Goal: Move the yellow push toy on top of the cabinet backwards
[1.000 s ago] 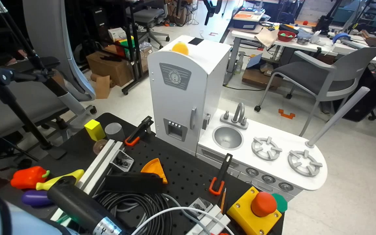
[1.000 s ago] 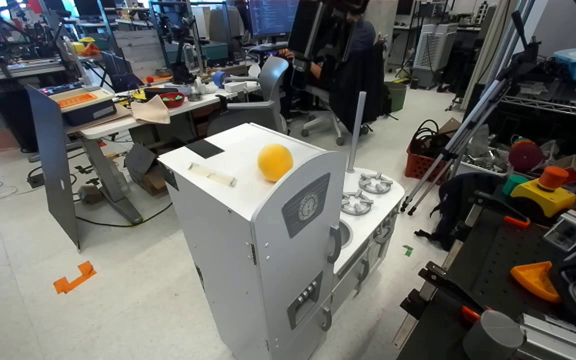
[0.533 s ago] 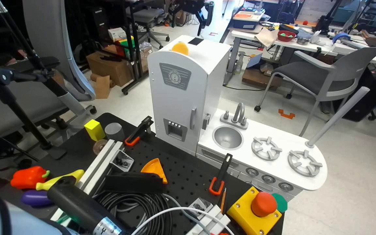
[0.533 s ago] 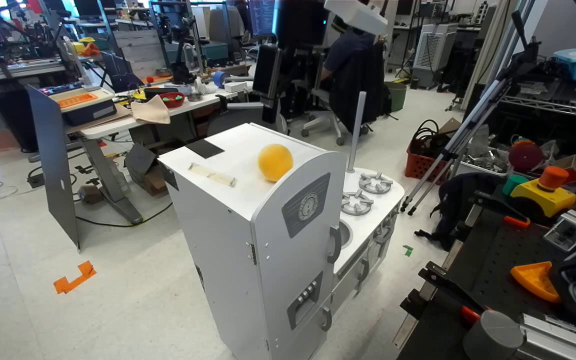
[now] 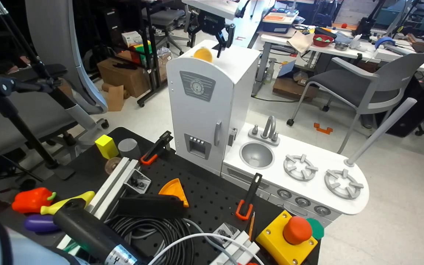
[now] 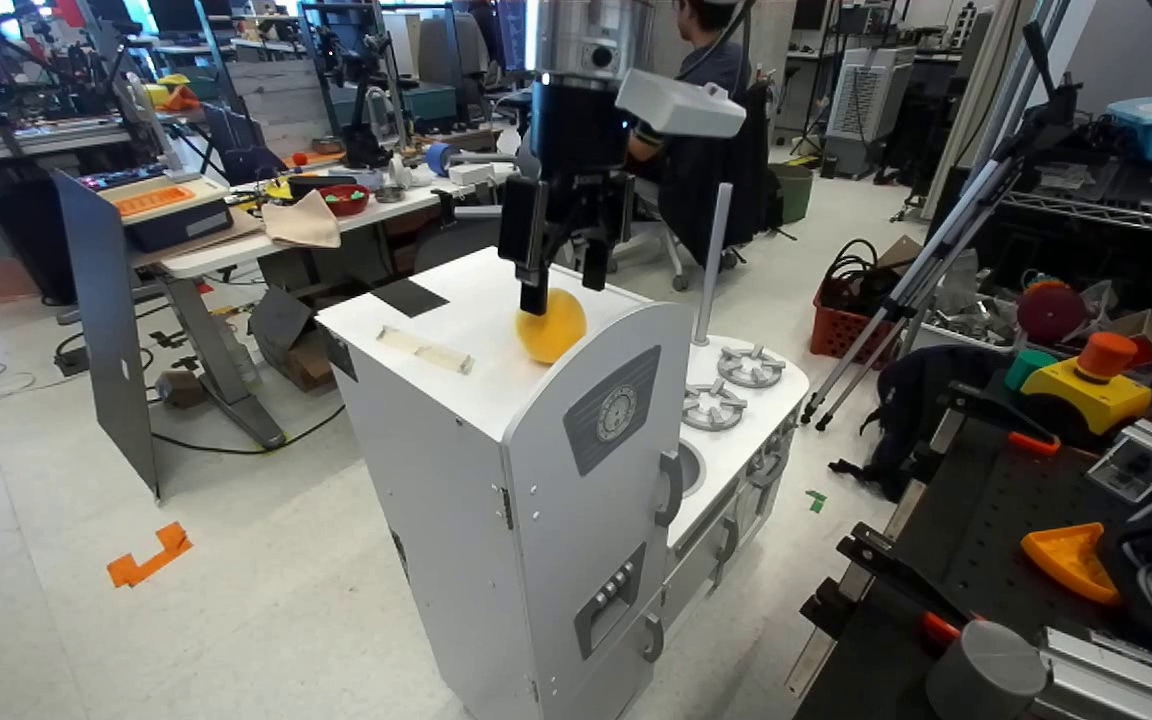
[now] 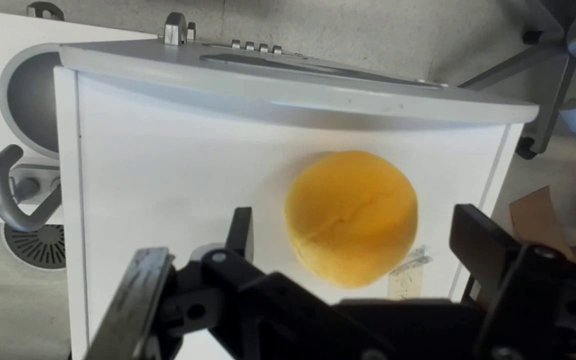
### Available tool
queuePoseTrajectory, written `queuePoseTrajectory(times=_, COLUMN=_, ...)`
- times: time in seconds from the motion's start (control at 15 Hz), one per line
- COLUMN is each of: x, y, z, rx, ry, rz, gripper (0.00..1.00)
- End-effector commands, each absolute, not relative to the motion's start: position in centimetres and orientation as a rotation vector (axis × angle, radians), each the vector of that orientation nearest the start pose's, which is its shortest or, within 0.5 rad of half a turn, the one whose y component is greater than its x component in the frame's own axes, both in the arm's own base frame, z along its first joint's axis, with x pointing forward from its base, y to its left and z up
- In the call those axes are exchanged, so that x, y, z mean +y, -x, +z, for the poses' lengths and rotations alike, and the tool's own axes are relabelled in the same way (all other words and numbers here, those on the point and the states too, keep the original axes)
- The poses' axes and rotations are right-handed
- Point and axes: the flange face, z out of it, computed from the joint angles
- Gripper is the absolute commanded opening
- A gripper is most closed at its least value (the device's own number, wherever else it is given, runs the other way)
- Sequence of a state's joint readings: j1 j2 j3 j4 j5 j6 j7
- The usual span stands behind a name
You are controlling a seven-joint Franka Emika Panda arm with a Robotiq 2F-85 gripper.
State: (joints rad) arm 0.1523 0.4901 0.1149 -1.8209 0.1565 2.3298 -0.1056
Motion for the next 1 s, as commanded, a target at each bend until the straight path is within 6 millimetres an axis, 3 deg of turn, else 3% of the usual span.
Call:
queuePoseTrajectory(times=0.0, x=17.2, y=-63.5, z=26.0, rx=-0.355, ry=2.956, rz=0.067, gripper=1.00)
queuePoseTrajectory(times=0.33, x=17.3, y=-64.5, z=24.1, rx=-0.307, ry=2.974, rz=0.052, gripper=1.00)
queuePoseTrajectory(times=0.4, x=17.5, y=-64.7, z=23.9, rx=-0.301, ry=2.974, rz=0.044, gripper=0.90)
queuePoseTrajectory(times=0.47, x=17.5, y=-64.8, z=23.7, rx=-0.308, ry=2.980, rz=0.048, gripper=0.74)
queuePoseTrajectory(times=0.67, x=17.7, y=-65.1, z=23.8, rx=-0.311, ry=2.987, rz=0.035, gripper=0.51)
queuePoseTrajectory(times=0.93, x=17.6, y=-65.1, z=25.4, rx=-0.335, ry=3.009, rz=-0.021, gripper=0.23)
